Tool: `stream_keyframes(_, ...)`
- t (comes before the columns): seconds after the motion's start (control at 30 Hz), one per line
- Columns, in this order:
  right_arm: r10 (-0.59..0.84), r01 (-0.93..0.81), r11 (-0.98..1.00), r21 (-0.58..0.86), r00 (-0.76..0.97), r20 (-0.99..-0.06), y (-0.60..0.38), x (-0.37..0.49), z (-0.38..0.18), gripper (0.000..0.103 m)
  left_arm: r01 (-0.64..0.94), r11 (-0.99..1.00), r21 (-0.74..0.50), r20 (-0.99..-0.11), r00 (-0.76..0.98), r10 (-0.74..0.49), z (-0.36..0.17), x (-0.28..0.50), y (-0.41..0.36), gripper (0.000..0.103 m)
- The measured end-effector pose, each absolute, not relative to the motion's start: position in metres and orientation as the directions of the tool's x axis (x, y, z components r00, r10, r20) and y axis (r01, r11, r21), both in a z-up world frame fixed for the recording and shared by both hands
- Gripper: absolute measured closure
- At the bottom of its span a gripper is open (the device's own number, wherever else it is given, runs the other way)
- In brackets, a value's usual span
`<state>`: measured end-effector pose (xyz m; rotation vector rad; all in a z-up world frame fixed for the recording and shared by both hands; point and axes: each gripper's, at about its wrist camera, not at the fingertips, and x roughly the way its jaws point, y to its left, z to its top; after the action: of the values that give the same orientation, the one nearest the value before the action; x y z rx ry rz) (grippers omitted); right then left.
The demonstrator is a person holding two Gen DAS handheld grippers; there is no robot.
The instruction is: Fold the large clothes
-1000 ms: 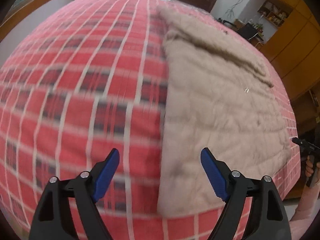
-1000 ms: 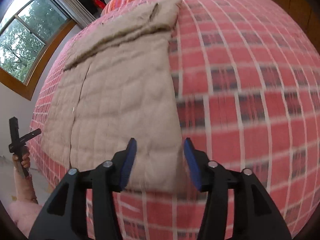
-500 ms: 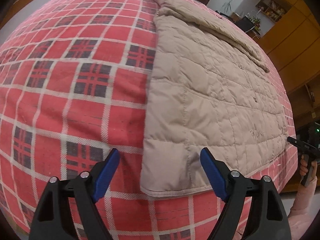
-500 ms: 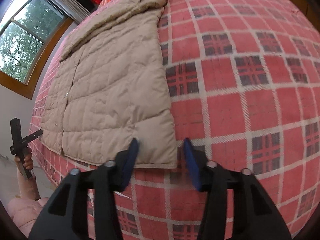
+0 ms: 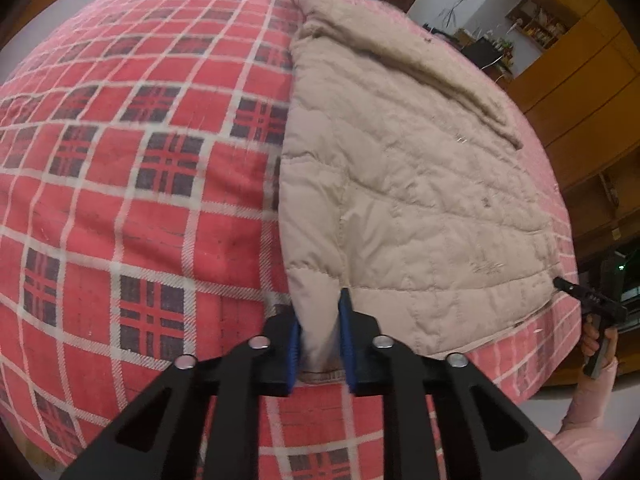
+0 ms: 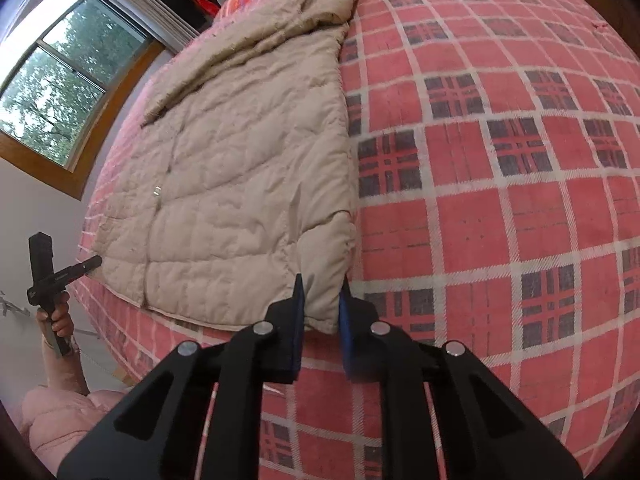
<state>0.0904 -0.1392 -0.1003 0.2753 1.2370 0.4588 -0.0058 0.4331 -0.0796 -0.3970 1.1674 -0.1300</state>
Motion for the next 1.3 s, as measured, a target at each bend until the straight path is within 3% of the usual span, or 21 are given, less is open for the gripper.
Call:
stream_keyframes(0.8, 0.526, -0.324, 0.850, 0.416, 0.458, -0.717, -0.122, 0.174, 0.034, 0.093, 0.046, 0.923, -0.383, -0.682, 0.660, -0.316, 0.058, 0.082, 0.432, 0.093)
stream_keyframes(1.3, 0.522, -0.233, 0.852, 0.469, 0.451, -0.724, -0.113, 0.306, 0.045, 0.093, -0.072, 0.894, -0.442, -0.659, 0.703, -0.269, 0.052, 0.205, 0.469, 0.093)
